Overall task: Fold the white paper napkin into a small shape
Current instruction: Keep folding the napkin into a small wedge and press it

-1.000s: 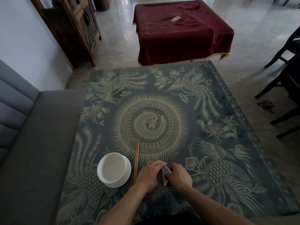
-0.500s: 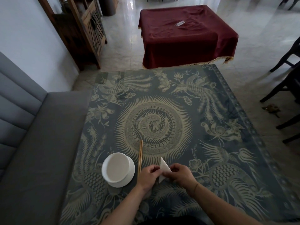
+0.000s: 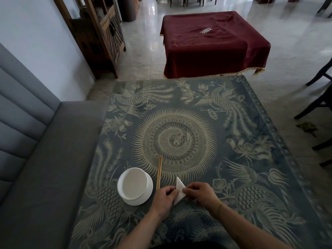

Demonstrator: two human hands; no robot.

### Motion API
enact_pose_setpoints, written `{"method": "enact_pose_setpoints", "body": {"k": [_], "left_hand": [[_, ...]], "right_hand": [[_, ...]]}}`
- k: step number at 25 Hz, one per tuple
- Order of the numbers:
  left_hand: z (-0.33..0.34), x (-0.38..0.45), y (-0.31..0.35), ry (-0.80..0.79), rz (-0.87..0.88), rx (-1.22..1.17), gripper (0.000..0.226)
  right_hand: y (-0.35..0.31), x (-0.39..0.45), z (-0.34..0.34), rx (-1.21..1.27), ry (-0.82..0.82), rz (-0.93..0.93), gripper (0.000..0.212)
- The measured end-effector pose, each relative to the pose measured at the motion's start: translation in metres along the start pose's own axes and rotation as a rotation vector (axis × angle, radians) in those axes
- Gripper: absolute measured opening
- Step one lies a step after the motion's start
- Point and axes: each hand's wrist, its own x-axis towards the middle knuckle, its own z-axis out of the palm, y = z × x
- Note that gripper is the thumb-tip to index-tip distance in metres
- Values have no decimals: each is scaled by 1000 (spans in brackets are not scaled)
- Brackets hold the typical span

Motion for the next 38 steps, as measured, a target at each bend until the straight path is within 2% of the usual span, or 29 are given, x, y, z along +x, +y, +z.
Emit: {"method": "enact_pose_setpoints", "body": {"k": [9, 11, 19, 28, 38], "left_hand": [[-8, -4, -1, 71, -30, 96, 9], [-10, -3, -1, 111, -41, 125, 3], [-11, -2, -10, 336, -93, 222, 11], [-5, -4, -15, 400, -71, 447, 8], [-3, 1, -18, 386, -63, 497, 8]], "right_hand": [[5, 15, 10, -151, 93, -22, 11], [3, 19, 13, -157, 88, -18, 8], [3, 25, 29, -263, 92, 10, 6], [2, 35, 38, -395, 167, -10, 7], [1, 40, 42, -381, 97, 1, 3]]}}
